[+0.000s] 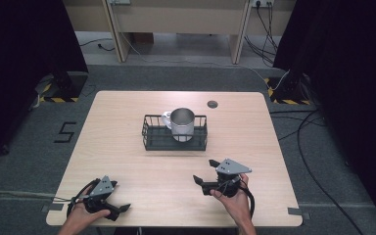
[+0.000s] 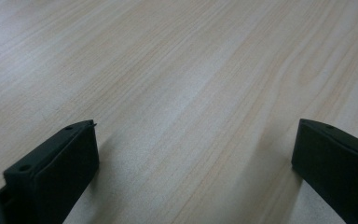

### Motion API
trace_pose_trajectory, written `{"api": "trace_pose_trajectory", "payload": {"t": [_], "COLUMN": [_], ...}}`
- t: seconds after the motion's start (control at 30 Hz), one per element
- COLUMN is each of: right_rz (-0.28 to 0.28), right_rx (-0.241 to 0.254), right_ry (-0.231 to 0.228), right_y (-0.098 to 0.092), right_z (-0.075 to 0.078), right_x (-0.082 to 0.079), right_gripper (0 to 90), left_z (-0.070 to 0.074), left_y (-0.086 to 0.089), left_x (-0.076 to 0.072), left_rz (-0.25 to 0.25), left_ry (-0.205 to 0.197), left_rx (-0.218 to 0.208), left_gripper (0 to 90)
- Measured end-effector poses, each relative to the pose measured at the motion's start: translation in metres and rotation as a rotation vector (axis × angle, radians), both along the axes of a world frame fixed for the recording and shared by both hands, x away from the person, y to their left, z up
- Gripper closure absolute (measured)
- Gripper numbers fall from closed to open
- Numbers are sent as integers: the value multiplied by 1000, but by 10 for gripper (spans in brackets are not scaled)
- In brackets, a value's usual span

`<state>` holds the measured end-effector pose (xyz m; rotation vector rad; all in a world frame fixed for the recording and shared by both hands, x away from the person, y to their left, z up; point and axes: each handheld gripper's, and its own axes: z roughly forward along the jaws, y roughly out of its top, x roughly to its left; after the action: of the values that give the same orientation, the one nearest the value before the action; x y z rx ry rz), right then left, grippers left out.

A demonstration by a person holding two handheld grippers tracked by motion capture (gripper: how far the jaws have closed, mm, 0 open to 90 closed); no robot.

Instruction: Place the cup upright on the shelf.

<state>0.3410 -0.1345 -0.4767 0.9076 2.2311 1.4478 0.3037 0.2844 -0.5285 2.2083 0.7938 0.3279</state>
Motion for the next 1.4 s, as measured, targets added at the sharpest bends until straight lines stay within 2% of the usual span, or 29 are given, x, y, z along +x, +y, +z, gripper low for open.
{"api": "trace_pose_trajectory", "payload": {"t": [0.17, 0.5, 0.97, 1.17, 1.4], "right_rz": [10, 6, 12, -3, -9], "right_rx": [1, -8, -19, -20, -51], "right_ry": [7, 49, 79, 95, 121], "right_y": [0, -5, -7, -9, -10], "right_z": [-1, -13, -26, -31, -37], "right_x": [-4, -12, -25, -29, -33], "right_gripper": [166, 151, 150, 151, 151], "left_z": [0, 0, 0, 0, 0], "left_y": [0, 0, 0, 0, 0], "left_x": [0, 0, 0, 0, 0], "left_rz": [0, 0, 0, 0, 0], "left_ry": [0, 0, 0, 0, 0], "left_rx": [0, 0, 0, 0, 0], "left_gripper": [0, 0, 0, 0, 0]}}
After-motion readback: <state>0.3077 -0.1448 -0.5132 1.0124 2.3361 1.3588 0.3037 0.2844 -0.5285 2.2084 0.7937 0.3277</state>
